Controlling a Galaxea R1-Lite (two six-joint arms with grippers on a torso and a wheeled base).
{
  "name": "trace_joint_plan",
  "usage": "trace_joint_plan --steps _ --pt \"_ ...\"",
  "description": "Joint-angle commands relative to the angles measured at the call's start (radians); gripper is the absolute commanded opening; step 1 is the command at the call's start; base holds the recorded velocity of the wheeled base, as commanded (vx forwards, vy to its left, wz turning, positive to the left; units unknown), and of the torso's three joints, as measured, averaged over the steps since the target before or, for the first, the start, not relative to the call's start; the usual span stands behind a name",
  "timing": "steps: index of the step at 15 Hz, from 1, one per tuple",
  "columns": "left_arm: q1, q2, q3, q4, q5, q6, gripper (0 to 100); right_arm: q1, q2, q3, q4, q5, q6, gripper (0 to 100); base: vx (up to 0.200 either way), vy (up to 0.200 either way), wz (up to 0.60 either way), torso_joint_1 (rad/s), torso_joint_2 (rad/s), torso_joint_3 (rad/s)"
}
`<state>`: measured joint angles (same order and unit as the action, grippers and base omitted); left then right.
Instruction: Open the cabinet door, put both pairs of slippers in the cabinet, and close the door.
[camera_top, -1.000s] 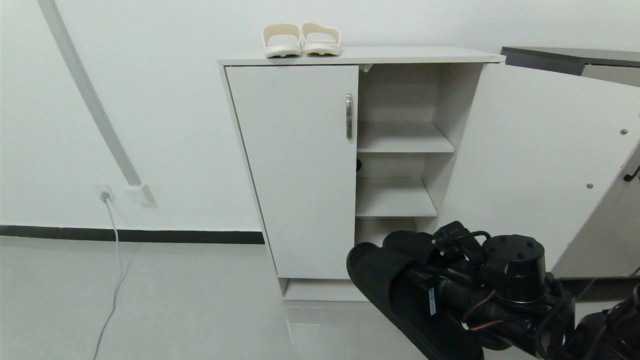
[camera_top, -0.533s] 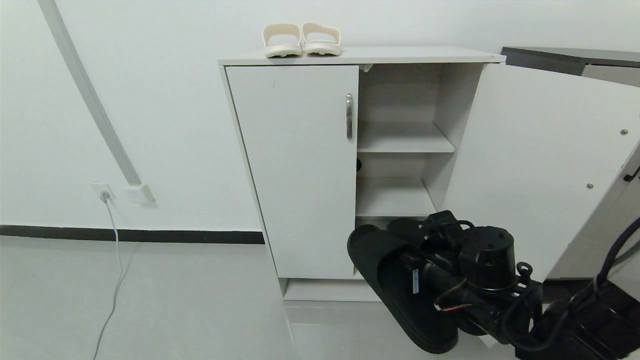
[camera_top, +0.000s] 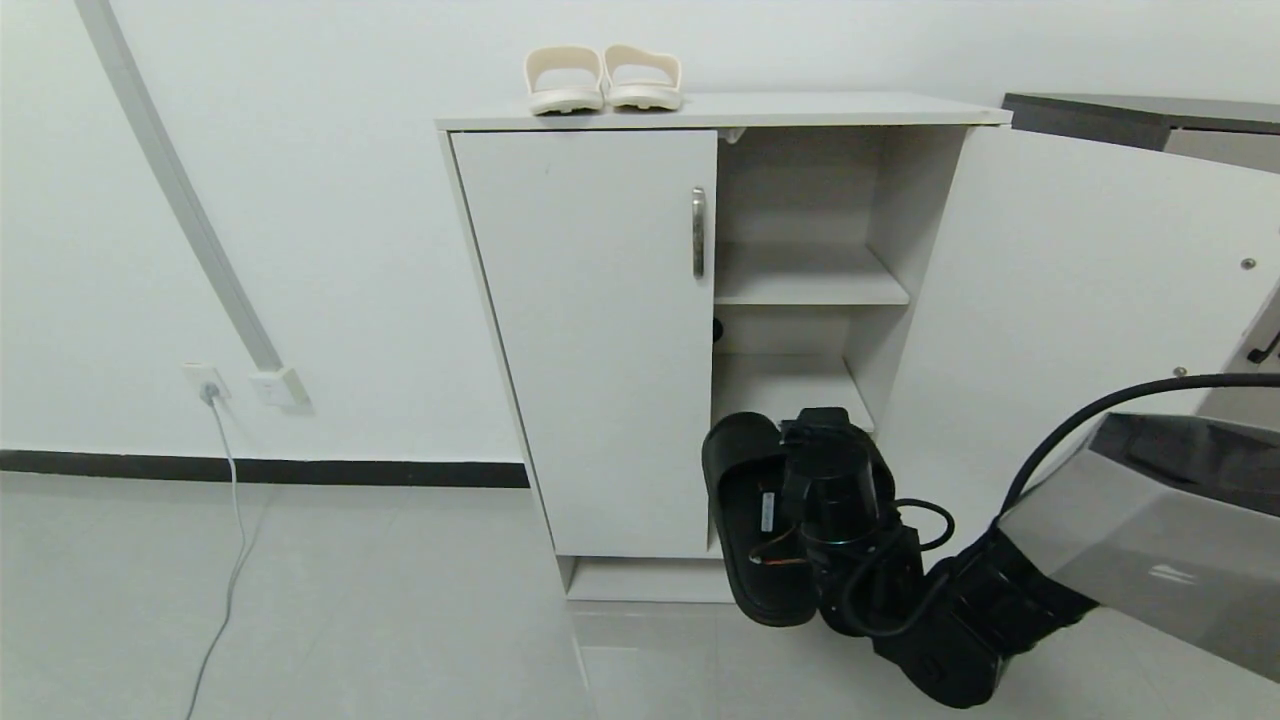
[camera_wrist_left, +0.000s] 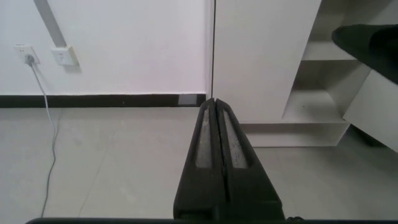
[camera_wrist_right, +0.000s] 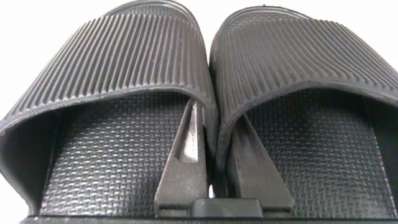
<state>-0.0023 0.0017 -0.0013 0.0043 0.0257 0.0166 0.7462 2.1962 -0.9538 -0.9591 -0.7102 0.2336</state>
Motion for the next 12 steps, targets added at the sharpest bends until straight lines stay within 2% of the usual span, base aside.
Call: trace_joint_plan --steps 1,2,8,12 --pt "-0.001 0.001 0.000 0.000 0.000 0.000 0 0.005 0.062 -0.029 0.000 -0.008 0.007 0 0.000 0.000 0.00 0.000 0.00 0.000" --pt "0.001 0.001 0.000 0.000 0.000 -0.003 0 0.005 0.062 -0.028 0.000 -0.011 0.012 0 0.000 0.000 0.00 0.000 0.00 0.000" --pt "0.001 0.001 0.000 0.000 0.000 -0.024 0 0.001 0.073 -0.020 -0.018 -0.012 0.013 0 0.000 -0.200 0.00 0.002 0.00 0.002" --pt "-0.001 0.001 0.000 -0.001 0.002 -0.024 0 -0.007 0.083 -0.020 -0.033 -0.012 0.013 0 0.000 0.000 0.00 0.000 0.00 0.000"
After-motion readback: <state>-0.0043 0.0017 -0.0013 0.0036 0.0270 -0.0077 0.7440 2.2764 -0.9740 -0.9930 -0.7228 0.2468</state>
